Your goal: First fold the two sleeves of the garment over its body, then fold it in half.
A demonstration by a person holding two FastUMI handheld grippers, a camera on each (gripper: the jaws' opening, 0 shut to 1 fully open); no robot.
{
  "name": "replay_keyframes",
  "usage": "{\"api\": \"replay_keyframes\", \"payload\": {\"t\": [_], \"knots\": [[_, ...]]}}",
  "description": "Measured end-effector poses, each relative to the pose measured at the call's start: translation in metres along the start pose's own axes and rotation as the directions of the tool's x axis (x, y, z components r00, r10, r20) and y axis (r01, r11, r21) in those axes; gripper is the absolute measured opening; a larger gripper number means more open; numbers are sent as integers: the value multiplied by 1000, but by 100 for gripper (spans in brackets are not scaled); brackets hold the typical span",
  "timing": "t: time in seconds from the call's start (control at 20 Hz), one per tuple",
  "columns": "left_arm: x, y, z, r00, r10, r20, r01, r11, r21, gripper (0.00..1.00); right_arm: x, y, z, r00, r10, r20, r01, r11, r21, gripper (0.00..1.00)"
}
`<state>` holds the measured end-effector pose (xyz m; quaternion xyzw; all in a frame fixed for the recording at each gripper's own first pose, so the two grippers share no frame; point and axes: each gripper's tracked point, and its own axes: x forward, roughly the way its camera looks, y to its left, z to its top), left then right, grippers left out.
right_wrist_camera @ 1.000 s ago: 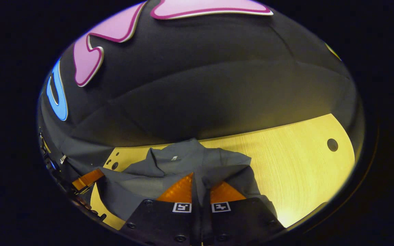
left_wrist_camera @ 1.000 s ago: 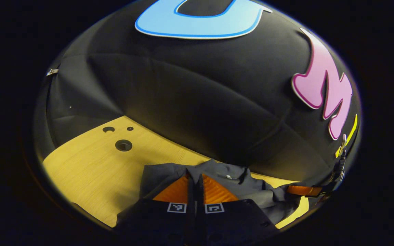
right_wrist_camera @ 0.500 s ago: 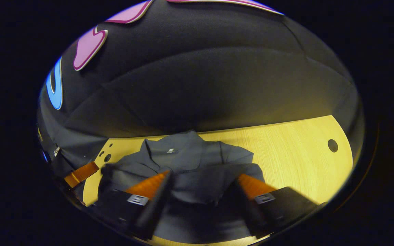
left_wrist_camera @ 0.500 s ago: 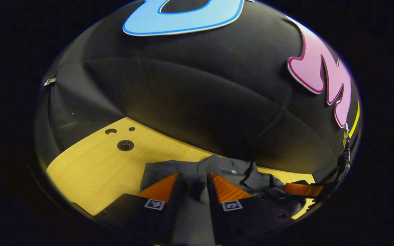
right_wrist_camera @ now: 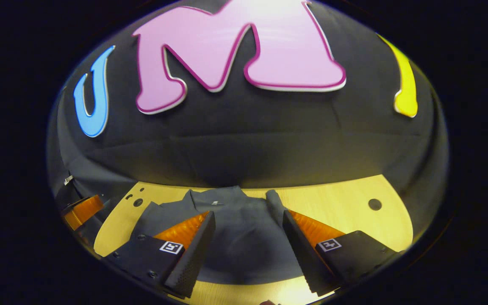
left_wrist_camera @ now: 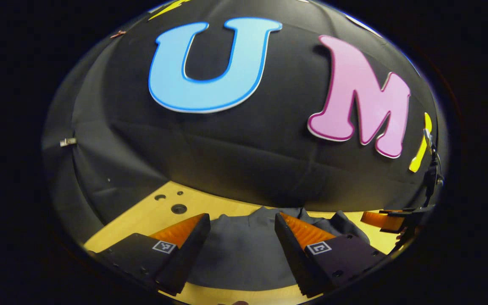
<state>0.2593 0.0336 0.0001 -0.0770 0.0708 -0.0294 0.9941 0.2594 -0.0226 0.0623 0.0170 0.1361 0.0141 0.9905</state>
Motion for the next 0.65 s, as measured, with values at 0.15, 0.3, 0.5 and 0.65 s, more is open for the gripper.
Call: {"api": "replay_keyframes", "payload": {"t": [0.15,0.3,0.5,0.65], "knots": [[-49,3,12,999,1,41,-2,999,38,96,-49,0,10,997,-24,68,25,1000,-14,99],[-100,16,19,995,44,89,-45,999,15,96,-102,3,8,994,-42,97,44,999,-19,99],[-165,32,5,994,62,93,-59,998,-32,96,-163,9,-7,992,-51,113,55,998,-36,99],[-209,36,-6,993,56,101,-52,998,-44,96,-205,17,-21,990,-40,134,44,999,-26,98]]}}
